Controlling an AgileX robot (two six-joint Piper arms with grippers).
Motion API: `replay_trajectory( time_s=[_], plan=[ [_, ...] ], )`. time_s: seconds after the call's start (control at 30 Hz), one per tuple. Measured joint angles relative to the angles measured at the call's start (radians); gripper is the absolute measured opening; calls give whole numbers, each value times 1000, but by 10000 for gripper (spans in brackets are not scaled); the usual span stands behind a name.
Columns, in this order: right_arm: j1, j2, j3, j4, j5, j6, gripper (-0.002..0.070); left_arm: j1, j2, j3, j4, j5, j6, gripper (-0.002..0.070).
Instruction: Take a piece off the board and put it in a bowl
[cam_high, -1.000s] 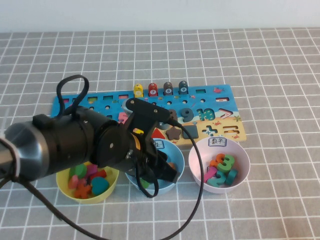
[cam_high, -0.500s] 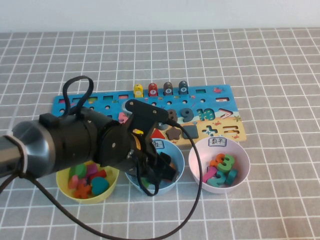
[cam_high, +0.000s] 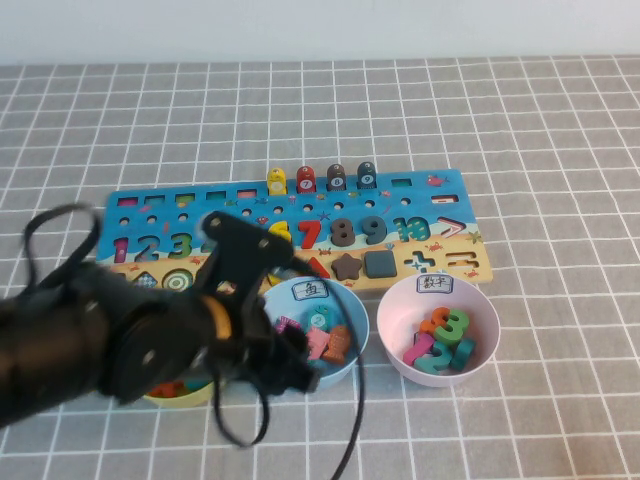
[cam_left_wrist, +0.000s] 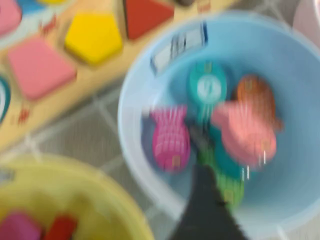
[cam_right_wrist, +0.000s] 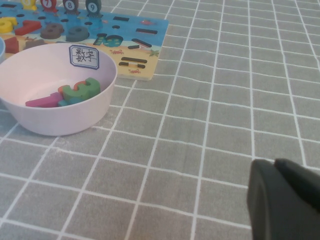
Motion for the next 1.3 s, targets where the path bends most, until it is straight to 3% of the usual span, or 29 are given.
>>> replay_trajectory(
  time_s=[0.07,0.2,0.3,0.8,1.3],
  plan=[
    [0,0,0,0,0,0,-17,0,-50,56,0,-12,-2,330],
    [0,0,0,0,0,0,-17,0,-162,151,-2,-32,-16,89],
    [0,0,0,0,0,0,-17,0,-262,236,-7,-96,-26,26],
    [0,0,0,0,0,0,-17,-4,-831,718,-29,-665,-75,-1],
    [0,0,0,0,0,0,-17,-4,-885,806,-44,-739,-52,-2]
  ],
)
